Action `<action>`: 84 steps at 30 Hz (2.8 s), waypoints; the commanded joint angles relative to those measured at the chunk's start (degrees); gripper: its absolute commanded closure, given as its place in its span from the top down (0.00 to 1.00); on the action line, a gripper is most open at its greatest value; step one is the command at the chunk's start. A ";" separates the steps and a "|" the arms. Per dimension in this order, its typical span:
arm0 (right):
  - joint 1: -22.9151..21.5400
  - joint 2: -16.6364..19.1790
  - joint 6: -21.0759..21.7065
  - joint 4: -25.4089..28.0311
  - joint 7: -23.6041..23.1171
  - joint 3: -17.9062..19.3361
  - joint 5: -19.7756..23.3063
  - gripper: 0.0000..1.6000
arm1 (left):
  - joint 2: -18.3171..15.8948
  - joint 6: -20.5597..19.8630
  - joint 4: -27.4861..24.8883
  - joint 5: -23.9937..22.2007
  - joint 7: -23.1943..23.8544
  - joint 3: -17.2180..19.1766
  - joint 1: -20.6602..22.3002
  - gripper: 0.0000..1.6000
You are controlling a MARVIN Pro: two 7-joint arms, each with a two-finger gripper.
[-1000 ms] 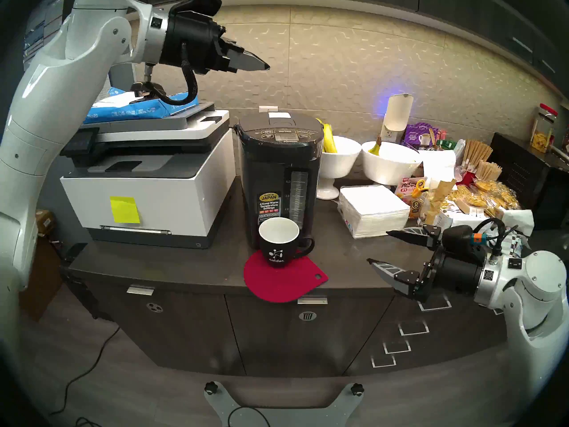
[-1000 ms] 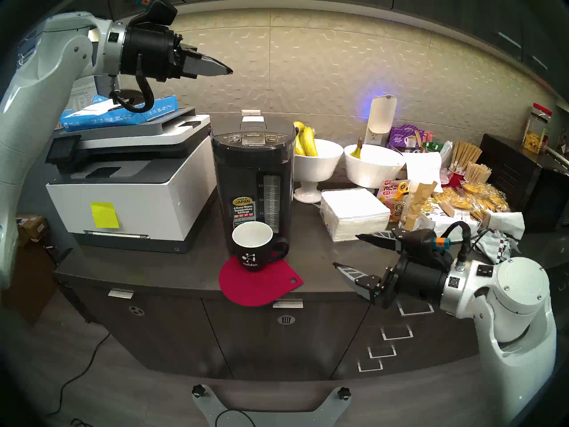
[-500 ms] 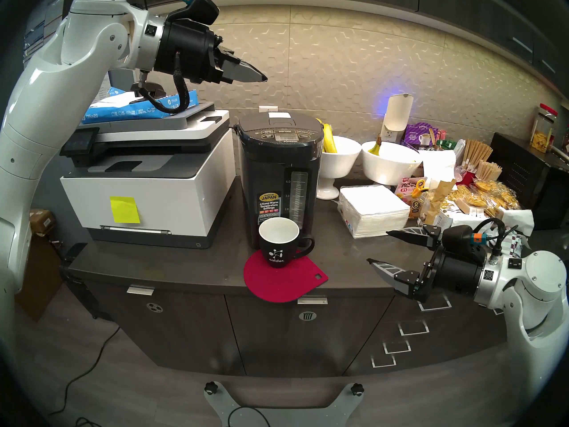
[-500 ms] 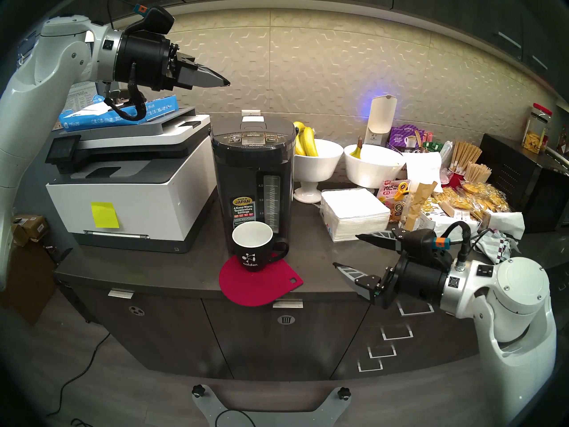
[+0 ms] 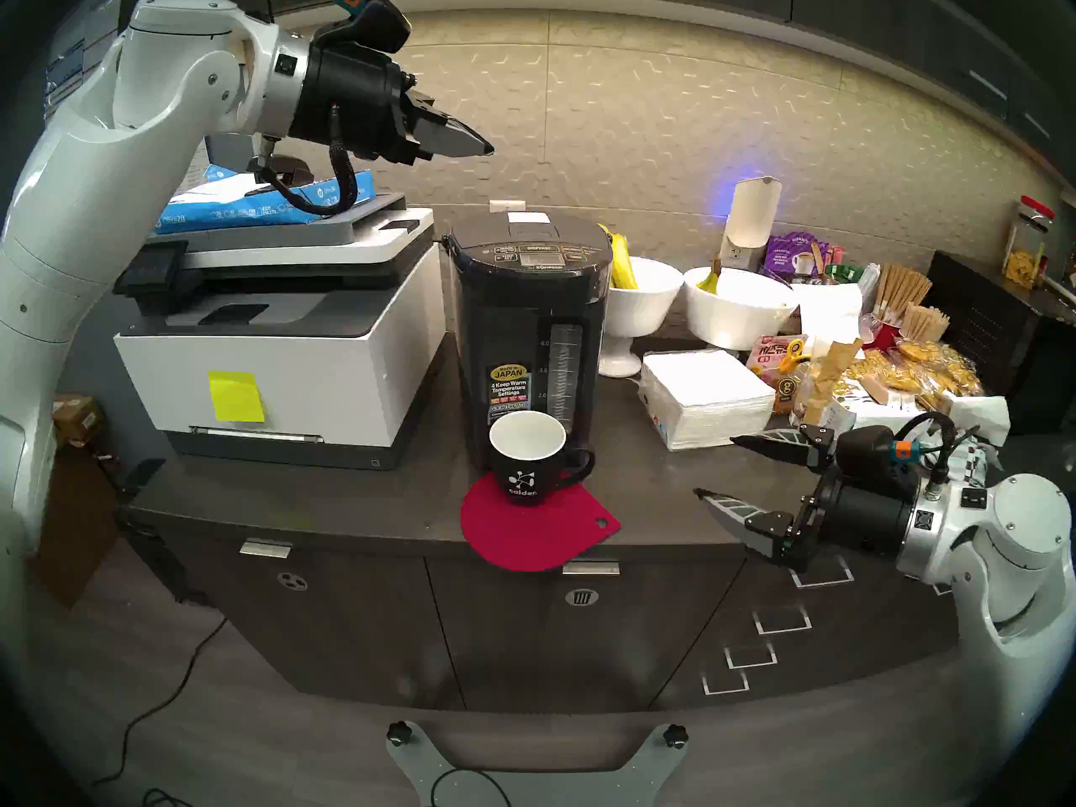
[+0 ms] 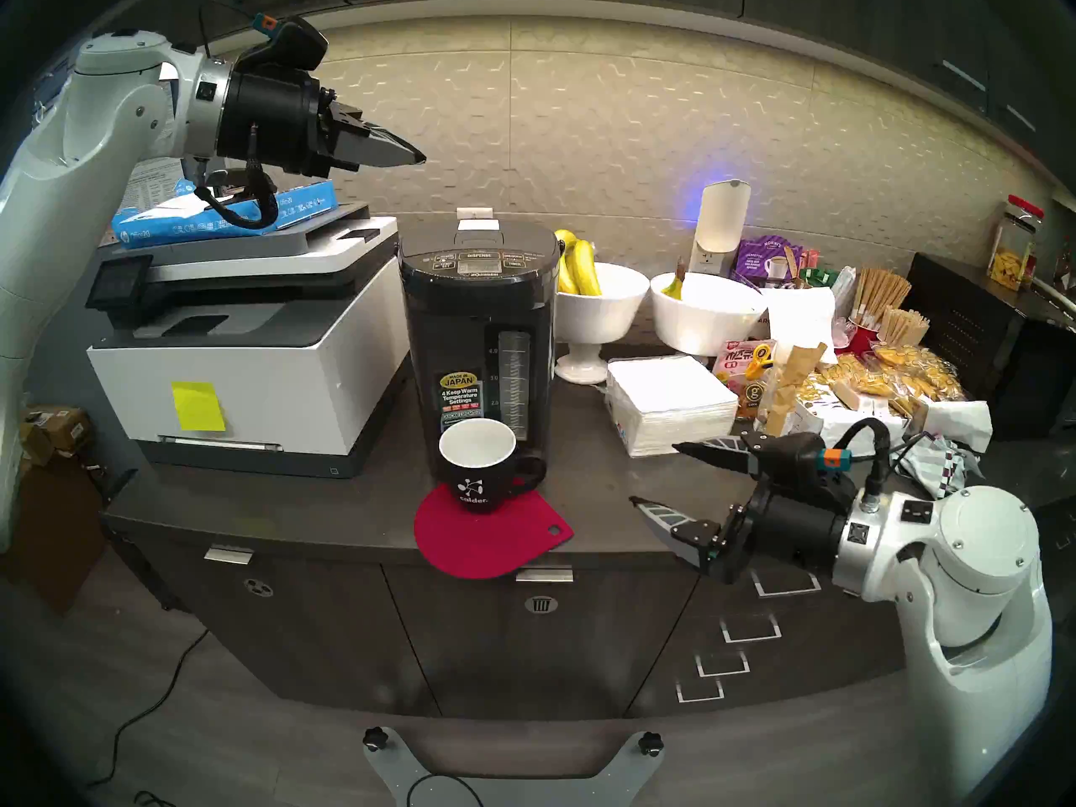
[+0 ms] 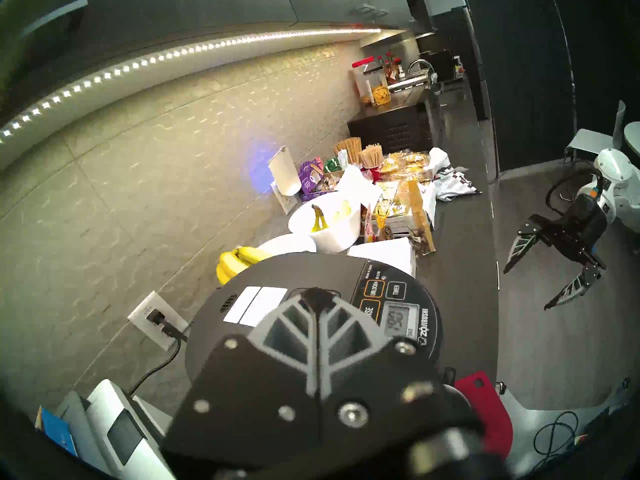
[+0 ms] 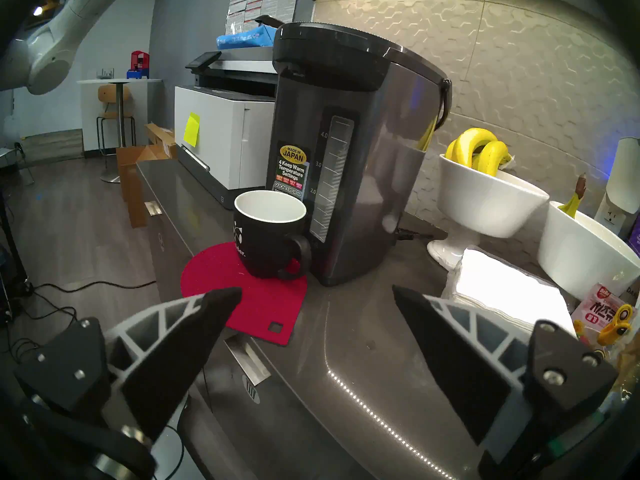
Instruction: Press the water dispenser button and fill the cup
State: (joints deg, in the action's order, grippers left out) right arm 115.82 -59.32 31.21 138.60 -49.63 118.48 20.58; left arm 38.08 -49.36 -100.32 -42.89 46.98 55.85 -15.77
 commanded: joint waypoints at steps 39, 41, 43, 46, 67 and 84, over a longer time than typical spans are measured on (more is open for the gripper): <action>-0.24 0.11 -0.04 0.64 0.01 0.00 0.00 1.00 | 8.54 -2.45 4.29 6.35 7.52 -7.16 14.79 0.00; -0.24 0.11 -0.03 0.65 0.02 0.00 0.00 1.00 | 9.02 -2.52 4.58 6.52 7.90 -7.62 15.28 0.00; -0.24 0.11 -0.01 0.67 0.03 0.00 -0.01 1.00 | 9.82 -3.48 5.60 7.25 9.07 -9.42 16.76 0.00; -0.24 0.11 0.02 0.69 0.05 0.00 -0.02 1.00 | 9.90 -4.05 6.48 7.70 10.50 -11.90 17.82 0.00; -0.24 0.11 0.05 0.72 0.07 0.00 -0.03 1.00 | 8.64 -1.88 6.36 3.38 9.89 -19.29 17.76 0.00; -0.24 0.11 0.07 0.73 0.08 -0.01 -0.03 1.00 | 8.50 0.35 7.80 2.62 9.61 -22.34 18.01 0.00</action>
State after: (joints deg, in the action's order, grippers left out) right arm 115.82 -59.32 31.21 138.61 -49.63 118.48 20.56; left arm 46.29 -49.89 -93.39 -40.35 54.64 34.03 1.37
